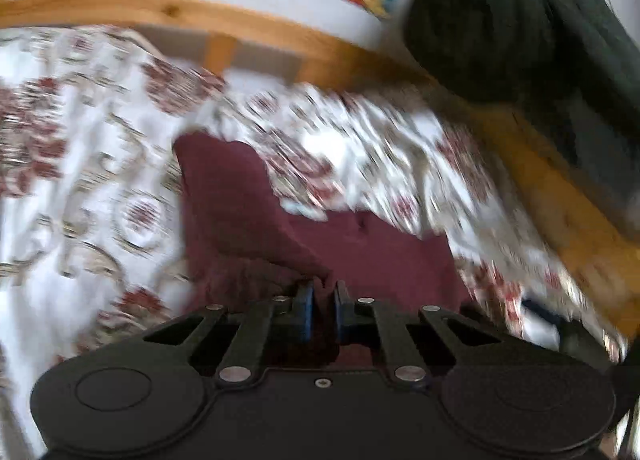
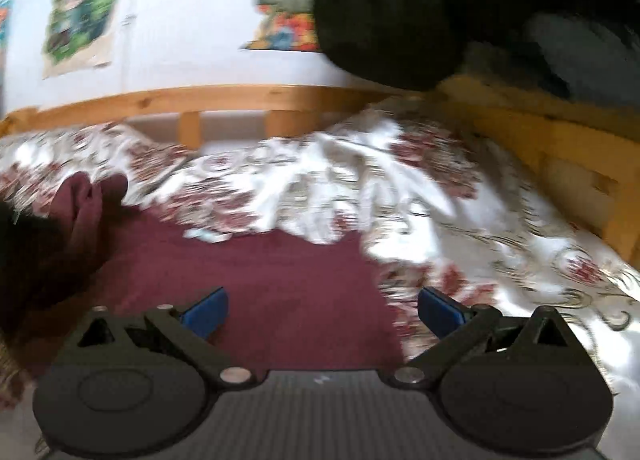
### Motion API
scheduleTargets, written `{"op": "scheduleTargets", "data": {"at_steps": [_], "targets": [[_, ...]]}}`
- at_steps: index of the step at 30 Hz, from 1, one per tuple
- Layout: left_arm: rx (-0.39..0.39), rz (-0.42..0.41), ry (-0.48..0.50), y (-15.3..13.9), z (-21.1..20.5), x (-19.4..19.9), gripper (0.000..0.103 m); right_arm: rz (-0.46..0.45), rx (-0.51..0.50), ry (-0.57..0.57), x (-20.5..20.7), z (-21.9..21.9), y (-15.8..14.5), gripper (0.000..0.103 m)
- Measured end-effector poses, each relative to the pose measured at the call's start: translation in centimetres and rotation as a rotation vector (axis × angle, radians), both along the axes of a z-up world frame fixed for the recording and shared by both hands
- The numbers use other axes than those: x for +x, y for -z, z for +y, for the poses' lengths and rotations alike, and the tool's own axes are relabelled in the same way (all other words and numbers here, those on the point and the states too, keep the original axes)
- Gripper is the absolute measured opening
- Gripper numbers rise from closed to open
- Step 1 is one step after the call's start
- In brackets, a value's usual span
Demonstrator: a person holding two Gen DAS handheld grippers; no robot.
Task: Fold small clothes
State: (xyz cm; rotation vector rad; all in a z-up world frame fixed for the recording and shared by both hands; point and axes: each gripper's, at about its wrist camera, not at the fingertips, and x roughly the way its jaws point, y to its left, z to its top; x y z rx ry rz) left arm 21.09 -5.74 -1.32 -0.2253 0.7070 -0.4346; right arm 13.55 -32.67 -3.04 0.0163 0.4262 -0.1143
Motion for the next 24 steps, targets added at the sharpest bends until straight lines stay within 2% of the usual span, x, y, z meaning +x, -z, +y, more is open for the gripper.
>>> {"op": "scheduleTargets", "data": {"at_steps": [5, 9, 11, 14, 16, 17, 19, 21, 24], "targets": [[0.026, 0.058, 0.124, 2.2, -3.1, -0.6, 0.006, 0.016, 0.073, 0.110, 0.6, -3.8, 0.5, 0.103], [0.060, 0.076, 0.219, 2.9, -4.9, -1.7, 0.007, 0.036, 0.092, 0.111, 0.9, -4.3, 1.2, 0.103], [0.078, 0.067, 0.256, 3.0, -5.4, -2.3, 0.011, 0.049, 0.090, 0.097, 1.2, -4.3, 1.4, 0.103], [0.067, 0.020, 0.271, 2.1, -5.3, -3.3, 0.028, 0.059, 0.080, 0.078, 1.2, -3.9, 1.5, 0.103], [0.049, -0.030, 0.256, 1.1, -4.7, -4.1, 0.049, 0.061, 0.080, 0.077, 1.2, -3.9, 1.5, 0.103], [0.041, -0.065, 0.243, 0.6, -4.3, -4.6, 0.054, 0.060, 0.082, 0.077, 1.2, -3.9, 1.5, 0.103], [0.054, -0.138, 0.190, -0.5, -3.5, -5.4, 0.082, 0.060, 0.083, 0.077, 1.2, -3.9, 1.5, 0.103], [0.082, -0.225, 0.090, -1.2, -2.3, -6.4, 0.095, 0.060, 0.080, 0.074, 1.2, -3.8, 1.5, 0.103], [0.119, -0.305, -0.058, -1.3, -0.1, -7.6, 0.102, 0.064, 0.072, 0.066, 1.3, -3.4, 1.7, 0.103]]}}
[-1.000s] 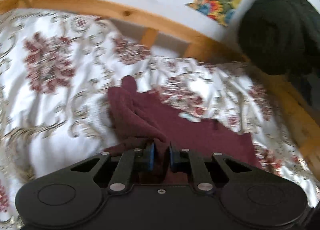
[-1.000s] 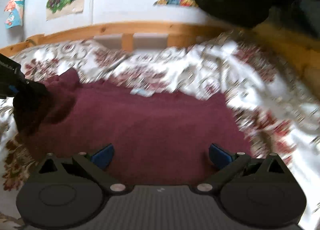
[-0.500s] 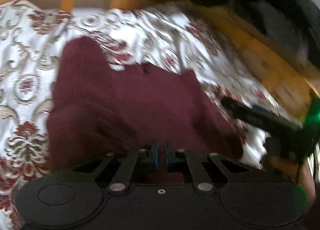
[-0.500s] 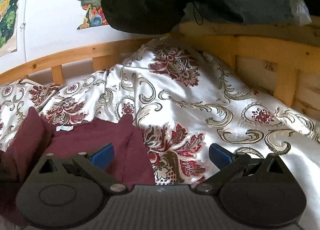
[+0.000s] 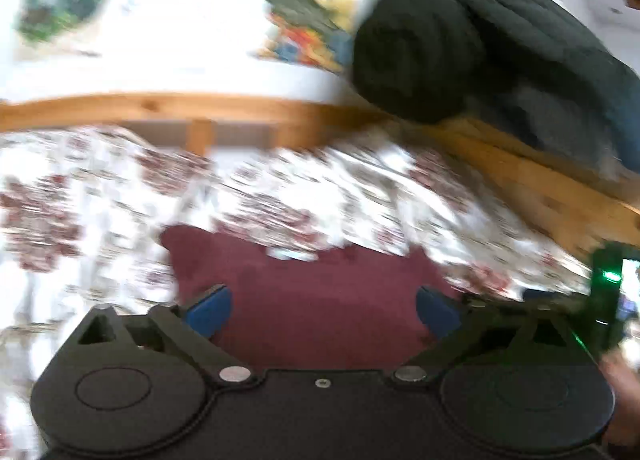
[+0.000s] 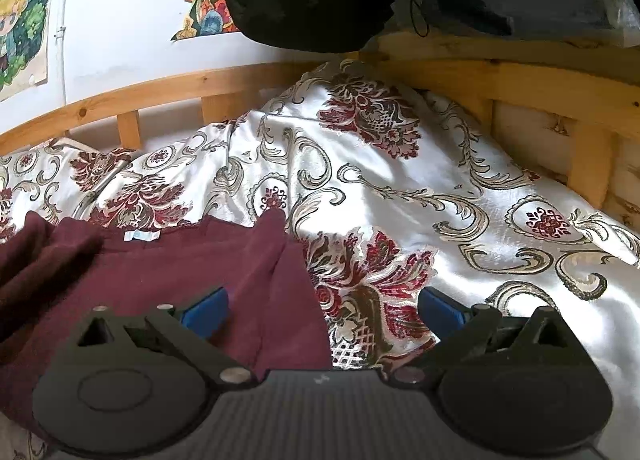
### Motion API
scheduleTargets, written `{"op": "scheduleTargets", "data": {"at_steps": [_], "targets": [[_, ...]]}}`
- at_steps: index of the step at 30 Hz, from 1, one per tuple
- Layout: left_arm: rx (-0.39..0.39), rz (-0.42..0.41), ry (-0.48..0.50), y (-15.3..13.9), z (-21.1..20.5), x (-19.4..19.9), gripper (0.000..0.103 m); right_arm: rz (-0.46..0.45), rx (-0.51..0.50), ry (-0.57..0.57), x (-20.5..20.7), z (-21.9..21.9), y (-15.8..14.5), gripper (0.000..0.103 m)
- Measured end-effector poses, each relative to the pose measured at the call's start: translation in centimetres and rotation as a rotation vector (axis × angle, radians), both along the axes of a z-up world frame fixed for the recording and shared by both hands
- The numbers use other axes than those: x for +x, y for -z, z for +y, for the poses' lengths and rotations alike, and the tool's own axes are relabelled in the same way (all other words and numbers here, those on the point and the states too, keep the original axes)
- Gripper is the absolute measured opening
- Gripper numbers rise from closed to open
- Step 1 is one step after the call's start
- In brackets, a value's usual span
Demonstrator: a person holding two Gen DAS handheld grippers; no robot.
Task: Fold small clothes
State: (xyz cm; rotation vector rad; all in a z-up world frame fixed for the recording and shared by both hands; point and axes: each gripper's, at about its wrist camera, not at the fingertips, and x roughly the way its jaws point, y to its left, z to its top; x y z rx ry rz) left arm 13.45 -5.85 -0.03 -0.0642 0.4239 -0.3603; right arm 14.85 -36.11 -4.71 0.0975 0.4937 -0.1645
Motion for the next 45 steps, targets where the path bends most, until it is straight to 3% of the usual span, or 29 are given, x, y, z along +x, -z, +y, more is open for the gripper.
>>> {"op": "scheduleTargets", "data": {"at_steps": [2, 6, 13, 15, 20, 23, 26, 27, 28, 31, 35, 37, 40, 43, 45], "targets": [[0.010, 0.027, -0.065, 0.7, 1.4, 0.2, 0.102, 0.002, -0.009, -0.008, -0.1, 0.3, 0.1, 0.103], [-0.009, 0.163, -0.175, 3.1, 4.1, 1.5, 0.102, -0.012, -0.027, -0.022, -0.4, 1.1, 0.1, 0.103], [-0.257, 0.467, -0.404, 7.9, 9.8, 4.0, 0.098, 0.025, -0.054, -0.042, -0.4, 2.4, 0.8, 0.103], [-0.318, 0.451, -0.412, 8.3, 10.5, 3.3, 0.099, 0.029, -0.056, -0.047, -0.6, 2.6, 0.9, 0.103], [-0.306, 0.463, -0.392, 8.5, 9.9, 3.3, 0.102, 0.035, -0.049, -0.054, -0.6, 2.8, 0.9, 0.103], [-0.381, 0.447, -0.415, 8.9, 10.4, 4.4, 0.101, 0.042, -0.042, -0.059, -0.7, 2.8, 1.0, 0.103], [-0.429, 0.445, -0.461, 8.7, 10.7, 5.4, 0.084, 0.043, -0.038, -0.063, -0.7, 2.8, 0.9, 0.103], [-0.426, 0.456, -0.482, 8.5, 10.6, 5.7, 0.067, 0.044, -0.035, -0.063, -0.7, 2.8, 0.9, 0.103], [-0.398, 0.466, -0.507, 8.3, 10.4, 5.9, 0.052, 0.044, -0.033, -0.062, -0.7, 2.7, 0.9, 0.103], [-0.311, 0.462, -0.521, 7.5, 9.3, 5.8, 0.032, 0.046, -0.017, -0.056, -0.6, 2.5, 0.9, 0.103], [-0.126, 0.375, -0.471, 5.4, 6.6, 5.7, 0.028, 0.045, 0.002, -0.050, -0.4, 2.2, 0.9, 0.103], [-0.076, 0.335, -0.438, 4.4, 5.5, 5.7, 0.024, 0.040, 0.012, -0.047, -0.4, 1.9, 0.7, 0.103], [0.010, 0.254, -0.337, 2.7, 2.9, 5.8, 0.023, 0.030, 0.029, -0.035, -0.4, 1.4, 0.5, 0.103], [0.186, 0.166, -0.203, 0.9, -1.1, 5.8, 0.023, 0.019, 0.040, -0.007, -0.4, 0.4, 0.1, 0.103], [0.255, 0.116, -0.116, 0.2, -3.4, 5.5, 0.023, 0.013, 0.057, 0.020, -0.4, -0.4, 0.0, 0.103]]}}
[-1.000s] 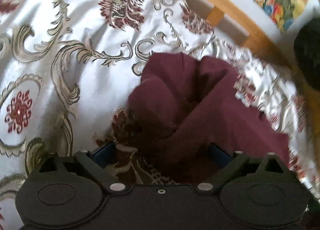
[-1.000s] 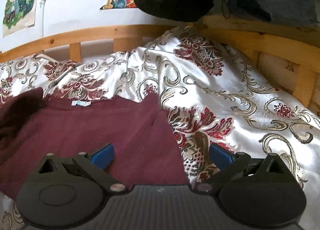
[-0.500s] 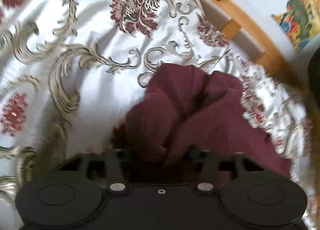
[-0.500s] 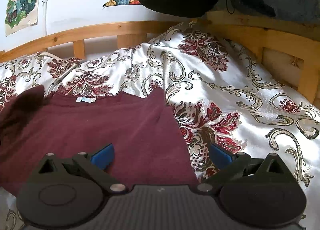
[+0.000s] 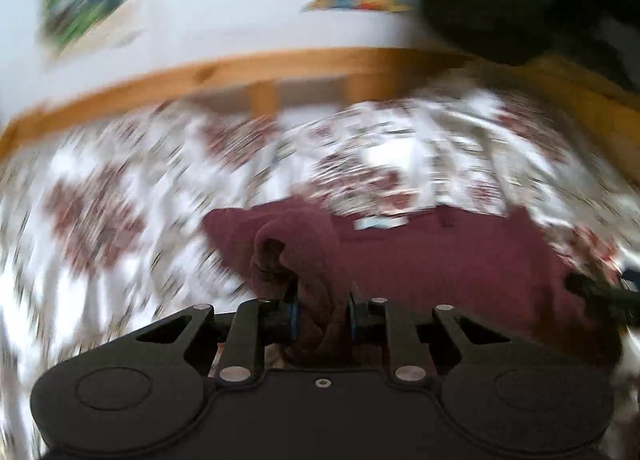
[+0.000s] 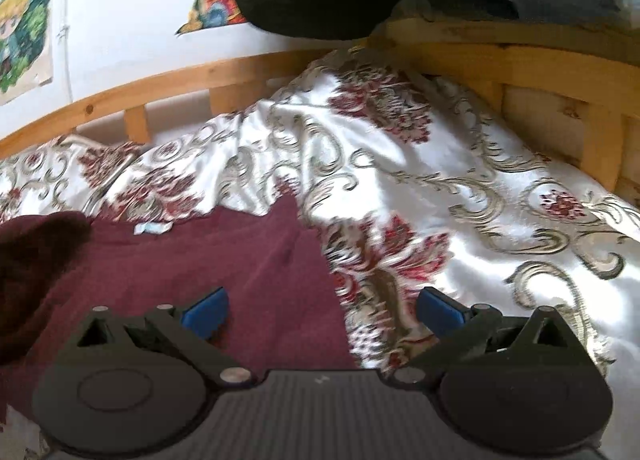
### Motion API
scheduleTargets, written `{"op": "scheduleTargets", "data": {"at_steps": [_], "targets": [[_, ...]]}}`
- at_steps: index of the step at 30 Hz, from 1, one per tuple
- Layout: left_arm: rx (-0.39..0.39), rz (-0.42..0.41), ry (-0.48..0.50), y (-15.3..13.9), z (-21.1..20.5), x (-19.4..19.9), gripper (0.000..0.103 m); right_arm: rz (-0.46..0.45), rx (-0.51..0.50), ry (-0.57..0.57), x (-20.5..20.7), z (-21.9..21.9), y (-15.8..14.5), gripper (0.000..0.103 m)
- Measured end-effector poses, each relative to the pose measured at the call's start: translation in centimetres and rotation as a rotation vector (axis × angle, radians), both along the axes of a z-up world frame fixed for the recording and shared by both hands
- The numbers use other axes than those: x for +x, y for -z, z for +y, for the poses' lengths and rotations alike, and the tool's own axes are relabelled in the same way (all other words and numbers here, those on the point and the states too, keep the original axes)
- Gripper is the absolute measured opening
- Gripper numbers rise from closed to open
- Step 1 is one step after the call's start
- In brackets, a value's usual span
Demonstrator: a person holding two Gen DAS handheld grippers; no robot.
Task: Fold small clothes
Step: 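Grasp the folded bundle with the left gripper while the right gripper presses beside it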
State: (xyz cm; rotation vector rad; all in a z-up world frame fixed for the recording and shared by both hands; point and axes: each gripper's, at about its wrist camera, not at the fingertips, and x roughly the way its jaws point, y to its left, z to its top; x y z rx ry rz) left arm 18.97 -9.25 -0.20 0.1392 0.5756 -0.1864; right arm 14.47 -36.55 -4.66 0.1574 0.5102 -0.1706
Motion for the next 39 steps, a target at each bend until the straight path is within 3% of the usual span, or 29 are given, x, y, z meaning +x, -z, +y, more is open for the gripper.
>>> {"op": "scheduleTargets", "data": {"at_steps": [5, 10, 13, 20, 22, 25, 27, 35, 39], "targets": [[0.088, -0.017, 0.250, 0.0, -5.3, -1.7, 0.022, -0.014, 0.015, 0.041, 0.1, -2.1, -0.3, 0.103], [0.160, 0.031, 0.378, 2.5, -8.3, -3.6, 0.025, -0.059, 0.016, 0.018, 0.1, -3.9, -0.7, 0.103], [0.172, 0.059, 0.374, 3.7, -8.4, -4.3, 0.031, -0.068, 0.002, 0.004, 0.1, -4.0, -0.8, 0.103], [0.111, 0.066, 0.416, 3.7, -7.4, -5.4, 0.045, -0.071, 0.014, -0.017, 0.2, -3.5, -0.9, 0.103], [0.089, 0.062, 0.435, 3.5, -7.1, -6.2, 0.055, -0.082, 0.017, -0.031, 0.0, -3.2, -1.1, 0.103], [0.063, 0.018, 0.439, 3.0, -6.4, -7.2, 0.081, -0.104, 0.030, -0.064, -0.2, -2.8, -1.5, 0.103], [0.059, -0.008, 0.410, 2.9, -5.8, -7.7, 0.089, -0.117, 0.062, -0.102, -0.3, -2.5, -1.7, 0.103], [0.107, 0.050, 0.294, 4.1, -3.6, -6.7, 0.091, -0.103, 0.270, -0.296, 0.2, -0.3, -1.7, 0.103], [0.114, 0.054, 0.301, 4.2, -3.3, -6.1, 0.083, -0.077, 0.421, -0.399, 1.8, 0.4, -1.2, 0.102]]}}
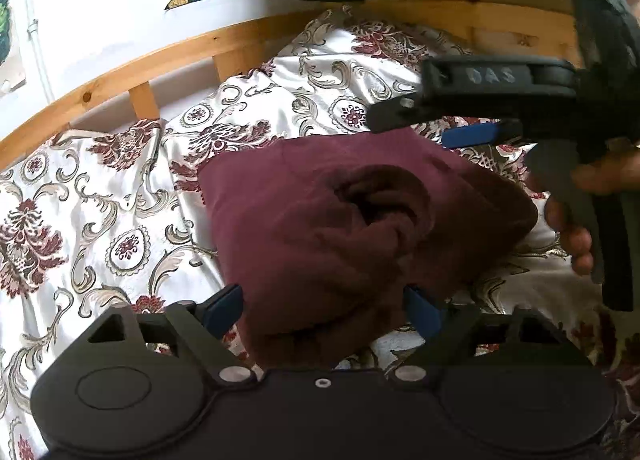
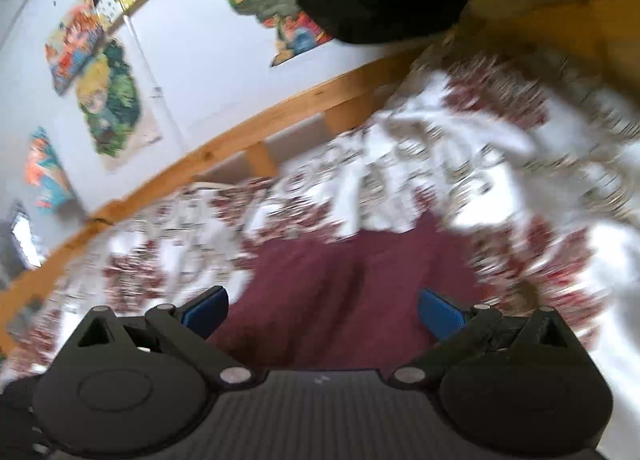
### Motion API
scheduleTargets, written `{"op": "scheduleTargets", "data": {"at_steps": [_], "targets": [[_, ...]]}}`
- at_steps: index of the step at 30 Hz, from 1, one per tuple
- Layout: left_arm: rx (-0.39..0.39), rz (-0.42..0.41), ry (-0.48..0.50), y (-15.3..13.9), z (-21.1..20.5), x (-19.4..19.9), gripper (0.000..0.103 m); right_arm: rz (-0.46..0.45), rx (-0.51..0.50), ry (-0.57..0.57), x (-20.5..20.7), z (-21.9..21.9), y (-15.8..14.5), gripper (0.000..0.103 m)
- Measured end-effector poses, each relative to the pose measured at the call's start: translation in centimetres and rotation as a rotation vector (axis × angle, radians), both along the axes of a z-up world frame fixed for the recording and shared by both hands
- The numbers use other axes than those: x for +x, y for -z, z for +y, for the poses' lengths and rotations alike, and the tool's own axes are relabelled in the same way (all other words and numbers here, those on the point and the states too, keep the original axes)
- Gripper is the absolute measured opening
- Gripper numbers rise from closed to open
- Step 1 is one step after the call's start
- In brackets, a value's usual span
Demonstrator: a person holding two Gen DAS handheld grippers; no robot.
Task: Fold small clothes
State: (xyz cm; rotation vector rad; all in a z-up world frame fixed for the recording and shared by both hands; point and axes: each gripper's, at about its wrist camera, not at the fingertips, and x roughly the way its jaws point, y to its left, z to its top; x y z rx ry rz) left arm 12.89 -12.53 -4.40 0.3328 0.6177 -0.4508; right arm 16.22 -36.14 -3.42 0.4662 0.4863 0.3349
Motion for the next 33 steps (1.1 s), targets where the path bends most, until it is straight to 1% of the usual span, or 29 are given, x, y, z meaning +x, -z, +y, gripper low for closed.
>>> {"op": "scheduleTargets", "data": {"at_steps": [1, 2, 3, 5, 7, 8, 9, 10, 11, 12, 13, 14, 17, 18, 19, 20, 28, 33], "targets": [[0.007, 0.000, 0.009, 0.0, -0.1, 0.1, 0.081, 0.016, 0.016, -0.016, 0.6, 0.1, 0.1, 0.100], [0.018, -0.008, 0.015, 0.0, -0.3, 0.1, 0.078, 0.042, 0.008, -0.022, 1.2, 0.2, 0.3, 0.095], [0.031, -0.019, 0.022, -0.1, -0.4, 0.1, 0.072, 0.068, -0.013, -0.017, 1.9, 0.5, 0.4, 0.091], [0.047, -0.033, 0.031, -0.1, -0.6, 0.1, 0.065, 0.097, -0.034, -0.008, 2.9, 0.7, 0.7, 0.081], [0.059, -0.040, 0.025, -0.2, -0.7, 0.1, 0.049, 0.107, 0.015, -0.022, 3.2, 0.7, 1.2, 0.076], [0.065, -0.041, 0.023, -0.2, -0.6, 0.1, 0.048, 0.115, 0.046, -0.039, 3.4, 0.6, 1.5, 0.076], [0.064, -0.039, 0.023, -0.2, -0.6, 0.1, 0.046, 0.124, 0.067, -0.055, 3.5, 0.7, 1.8, 0.076], [0.059, -0.034, 0.024, -0.3, -0.6, 0.2, 0.041, 0.133, 0.075, -0.065, 3.6, 0.8, 2.1, 0.073], [0.055, -0.031, 0.023, -0.3, -0.6, 0.2, 0.040, 0.138, 0.069, -0.071, 3.7, 1.0, 2.3, 0.065], [0.053, -0.030, 0.025, -0.3, -0.6, 0.3, 0.036, 0.140, 0.057, -0.073, 3.6, 1.3, 2.4, 0.060], [0.051, -0.029, 0.027, -0.3, -0.7, 0.3, 0.032, 0.144, 0.042, -0.071, 3.6, 1.5, 2.6, 0.046], [0.049, -0.028, 0.030, -0.3, -0.7, 0.2, 0.031, 0.144, 0.030, -0.065, 3.5, 1.6, 2.6, 0.033], [0.041, -0.028, 0.046, -0.4, -1.0, 0.2, 0.025, 0.120, 0.037, -0.053, 3.2, 1.3, 2.4, 0.021], [0.036, -0.028, 0.053, -0.4, -1.1, 0.1, 0.023, 0.106, 0.037, -0.047, 3.1, 1.2, 2.2, 0.019], [0.030, -0.027, 0.061, -0.5, -1.2, 0.1, 0.021, 0.093, 0.035, -0.041, 3.0, 1.1, 1.9, 0.015], [0.022, -0.024, 0.069, -0.6, -1.3, 0.1, 0.021, 0.078, 0.031, -0.035, 2.8, 1.0, 1.7, 0.015], [-0.013, -0.018, 0.127, -0.9, -2.9, -0.1, 0.018, 0.017, -0.017, 0.018, 2.0, -0.2, 0.0, 0.014], [-0.054, 0.001, 0.149, -1.1, -4.2, 0.4, 0.017, -0.032, -0.098, 0.057, 1.2, -1.0, -1.2, 0.012]]}}
